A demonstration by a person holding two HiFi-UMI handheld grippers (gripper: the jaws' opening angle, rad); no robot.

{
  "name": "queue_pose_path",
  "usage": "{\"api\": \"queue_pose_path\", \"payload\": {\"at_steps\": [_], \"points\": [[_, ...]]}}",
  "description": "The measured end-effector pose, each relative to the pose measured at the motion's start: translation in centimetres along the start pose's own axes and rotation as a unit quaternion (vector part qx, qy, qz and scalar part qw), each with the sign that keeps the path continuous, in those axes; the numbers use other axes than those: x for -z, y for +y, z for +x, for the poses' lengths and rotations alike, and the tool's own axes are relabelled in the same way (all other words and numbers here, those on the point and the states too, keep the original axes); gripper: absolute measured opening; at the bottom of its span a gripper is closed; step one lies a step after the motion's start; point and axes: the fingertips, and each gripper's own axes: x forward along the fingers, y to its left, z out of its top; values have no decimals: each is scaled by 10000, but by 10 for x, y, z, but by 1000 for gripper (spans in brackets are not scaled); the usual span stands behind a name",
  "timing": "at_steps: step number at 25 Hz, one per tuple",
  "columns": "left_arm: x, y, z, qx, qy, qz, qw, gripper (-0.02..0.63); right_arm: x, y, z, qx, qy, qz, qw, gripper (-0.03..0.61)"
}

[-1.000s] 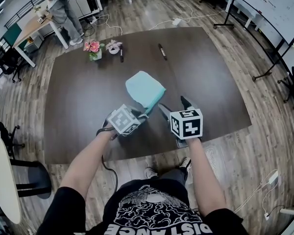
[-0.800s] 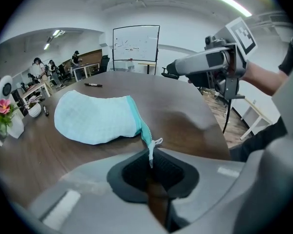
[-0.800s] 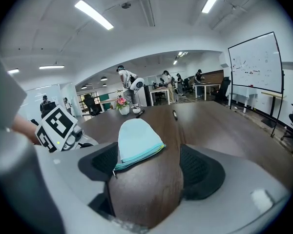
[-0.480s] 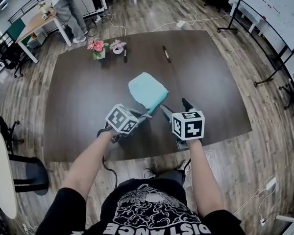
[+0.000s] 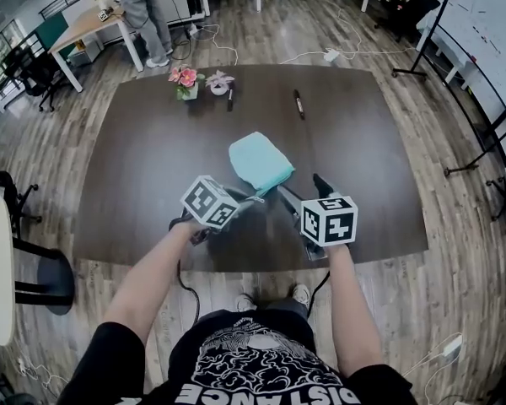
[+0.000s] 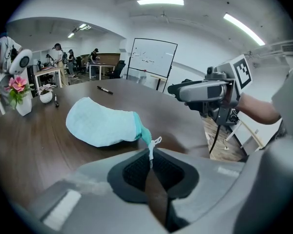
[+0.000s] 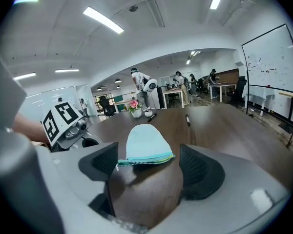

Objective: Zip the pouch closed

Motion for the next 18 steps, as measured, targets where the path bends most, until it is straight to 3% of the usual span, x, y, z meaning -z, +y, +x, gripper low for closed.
{"api": "queue_pose_path", "payload": {"at_steps": [10,18], "points": [[-15,-8,-9,-414,-64,-186,9990,21,-10,0,-4,-731,177,-386,9964,383],[-26,-15,-18,-626,-146,-255,9976,21,-6,18,4,-1456,403,-725,9859,379]]}}
